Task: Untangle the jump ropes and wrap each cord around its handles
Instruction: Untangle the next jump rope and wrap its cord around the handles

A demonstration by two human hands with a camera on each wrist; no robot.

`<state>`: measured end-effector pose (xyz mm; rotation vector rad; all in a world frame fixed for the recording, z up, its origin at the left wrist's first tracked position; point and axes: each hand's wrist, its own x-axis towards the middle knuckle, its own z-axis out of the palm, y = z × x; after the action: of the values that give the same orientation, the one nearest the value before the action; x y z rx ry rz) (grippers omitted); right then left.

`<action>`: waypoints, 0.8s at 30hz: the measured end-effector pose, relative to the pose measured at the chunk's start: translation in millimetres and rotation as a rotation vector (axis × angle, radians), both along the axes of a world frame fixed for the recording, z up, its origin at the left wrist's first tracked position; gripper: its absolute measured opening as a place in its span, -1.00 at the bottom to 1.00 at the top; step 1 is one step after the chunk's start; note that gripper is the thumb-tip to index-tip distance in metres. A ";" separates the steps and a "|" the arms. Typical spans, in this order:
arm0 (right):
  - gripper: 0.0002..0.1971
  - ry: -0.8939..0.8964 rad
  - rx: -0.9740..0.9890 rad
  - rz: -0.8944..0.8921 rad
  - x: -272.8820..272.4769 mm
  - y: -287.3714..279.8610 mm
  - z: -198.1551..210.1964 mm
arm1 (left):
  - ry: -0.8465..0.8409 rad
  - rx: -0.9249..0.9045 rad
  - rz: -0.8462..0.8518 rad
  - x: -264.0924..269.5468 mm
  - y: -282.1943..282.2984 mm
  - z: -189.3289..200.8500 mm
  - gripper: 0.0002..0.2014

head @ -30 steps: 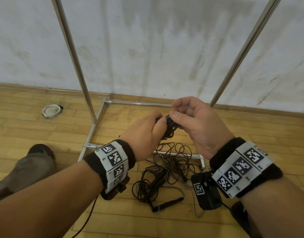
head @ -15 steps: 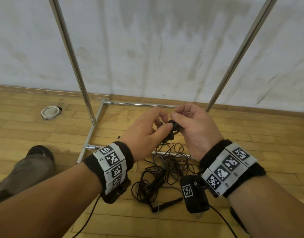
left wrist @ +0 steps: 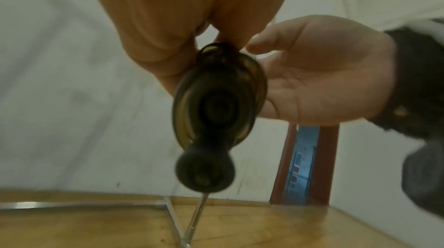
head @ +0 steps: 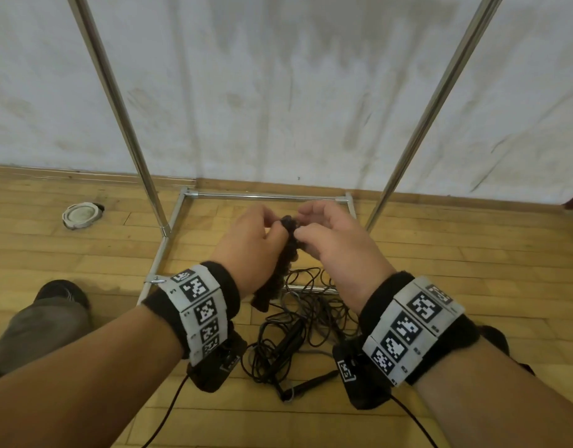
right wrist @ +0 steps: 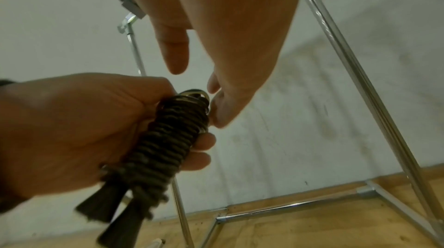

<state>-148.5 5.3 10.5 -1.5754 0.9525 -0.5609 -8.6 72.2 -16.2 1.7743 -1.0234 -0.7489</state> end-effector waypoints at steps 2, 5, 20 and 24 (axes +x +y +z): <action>-0.30 0.144 -0.052 0.166 -1.2 3.9 -0.5 | 0.093 0.004 0.096 6.1 -3.0 -3.5 -0.96; -0.09 0.332 -0.161 0.328 1.7 14.3 -7.4 | 0.322 -0.028 0.178 9.3 -7.3 -7.3 -0.87; -0.30 0.547 -0.548 0.051 6.8 6.8 -33.6 | 0.413 -0.066 0.053 -0.3 5.4 -3.9 -0.89; -0.57 0.628 -0.518 0.021 2.5 -8.7 -36.4 | 0.375 -0.031 -0.025 -2.9 8.5 -6.6 -0.77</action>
<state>-146.1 -3.4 -25.8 -2.2999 1.3186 -0.3042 -11.5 80.8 -22.8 1.5211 -0.7996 -1.0292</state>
